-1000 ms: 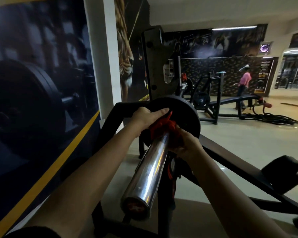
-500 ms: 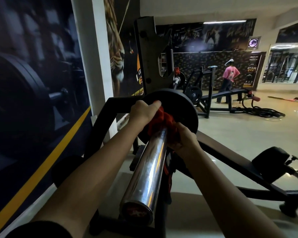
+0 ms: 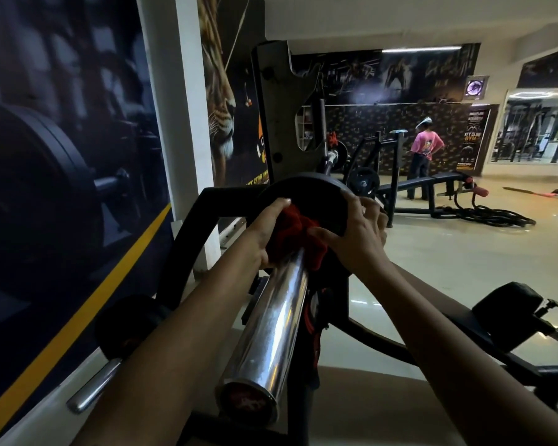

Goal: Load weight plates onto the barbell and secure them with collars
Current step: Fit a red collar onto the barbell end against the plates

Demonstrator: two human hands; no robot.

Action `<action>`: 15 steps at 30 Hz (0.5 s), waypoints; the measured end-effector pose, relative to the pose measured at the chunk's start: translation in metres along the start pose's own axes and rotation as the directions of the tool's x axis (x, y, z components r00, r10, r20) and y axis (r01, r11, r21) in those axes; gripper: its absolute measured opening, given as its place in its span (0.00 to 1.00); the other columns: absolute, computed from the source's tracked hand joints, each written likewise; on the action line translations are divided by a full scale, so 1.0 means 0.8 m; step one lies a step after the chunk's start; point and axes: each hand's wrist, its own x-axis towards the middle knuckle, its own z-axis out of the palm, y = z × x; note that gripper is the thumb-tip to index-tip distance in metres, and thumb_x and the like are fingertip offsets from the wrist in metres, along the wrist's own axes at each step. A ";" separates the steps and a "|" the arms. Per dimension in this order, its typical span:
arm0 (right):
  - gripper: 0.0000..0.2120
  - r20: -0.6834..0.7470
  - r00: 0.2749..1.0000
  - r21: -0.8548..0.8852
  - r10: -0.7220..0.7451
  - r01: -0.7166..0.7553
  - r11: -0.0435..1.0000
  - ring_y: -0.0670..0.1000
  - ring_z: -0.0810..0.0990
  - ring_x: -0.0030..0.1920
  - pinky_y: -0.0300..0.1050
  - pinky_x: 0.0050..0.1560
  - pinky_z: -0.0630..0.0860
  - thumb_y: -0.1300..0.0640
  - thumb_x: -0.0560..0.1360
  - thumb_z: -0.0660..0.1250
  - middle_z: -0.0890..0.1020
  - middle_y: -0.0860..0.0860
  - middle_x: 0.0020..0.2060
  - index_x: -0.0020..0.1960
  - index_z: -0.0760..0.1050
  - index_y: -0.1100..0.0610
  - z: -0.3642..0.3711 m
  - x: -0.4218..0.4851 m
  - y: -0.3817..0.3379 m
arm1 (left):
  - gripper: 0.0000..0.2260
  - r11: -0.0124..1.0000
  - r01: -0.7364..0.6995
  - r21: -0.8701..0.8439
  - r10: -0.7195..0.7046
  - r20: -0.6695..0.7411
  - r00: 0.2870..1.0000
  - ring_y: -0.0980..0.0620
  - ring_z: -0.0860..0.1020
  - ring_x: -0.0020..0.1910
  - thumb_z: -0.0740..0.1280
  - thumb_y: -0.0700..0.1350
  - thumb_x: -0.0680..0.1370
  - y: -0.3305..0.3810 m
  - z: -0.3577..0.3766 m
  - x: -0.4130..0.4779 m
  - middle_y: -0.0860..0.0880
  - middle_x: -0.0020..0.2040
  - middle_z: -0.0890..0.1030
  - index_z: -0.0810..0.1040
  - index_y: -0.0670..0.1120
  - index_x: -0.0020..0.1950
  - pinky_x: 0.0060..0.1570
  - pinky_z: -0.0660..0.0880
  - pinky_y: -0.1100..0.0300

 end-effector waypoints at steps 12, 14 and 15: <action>0.44 0.077 0.990 -0.051 -0.117 0.121 0.991 0.61 0.56 0.70 0.54 0.70 0.56 0.48 0.67 0.72 0.58 0.59 0.70 0.73 0.50 0.57 -0.007 0.012 0.001 | 0.09 0.985 -0.063 -0.160 0.057 -0.042 0.998 0.48 0.80 0.37 0.66 0.49 0.73 -0.017 -0.016 0.007 0.46 0.30 0.83 0.79 0.43 0.41 0.41 0.78 0.55; 0.43 0.069 0.991 -0.044 -0.117 0.120 0.992 0.61 0.57 0.70 0.54 0.70 0.57 0.49 0.67 0.72 0.59 0.59 0.70 0.73 0.51 0.57 -0.007 0.012 0.001 | 0.10 0.983 -0.065 -0.171 0.057 -0.054 0.997 0.47 0.80 0.37 0.67 0.49 0.73 -0.019 -0.019 0.009 0.46 0.32 0.83 0.80 0.43 0.46 0.38 0.78 0.55; 0.43 0.066 0.991 -0.040 -0.119 0.122 0.992 0.61 0.57 0.70 0.54 0.70 0.57 0.49 0.67 0.72 0.59 0.59 0.70 0.73 0.51 0.57 -0.007 0.012 0.001 | 0.09 0.980 -0.071 -0.185 0.061 -0.061 0.996 0.47 0.81 0.37 0.67 0.48 0.73 -0.021 -0.019 0.010 0.46 0.32 0.83 0.80 0.43 0.46 0.38 0.78 0.55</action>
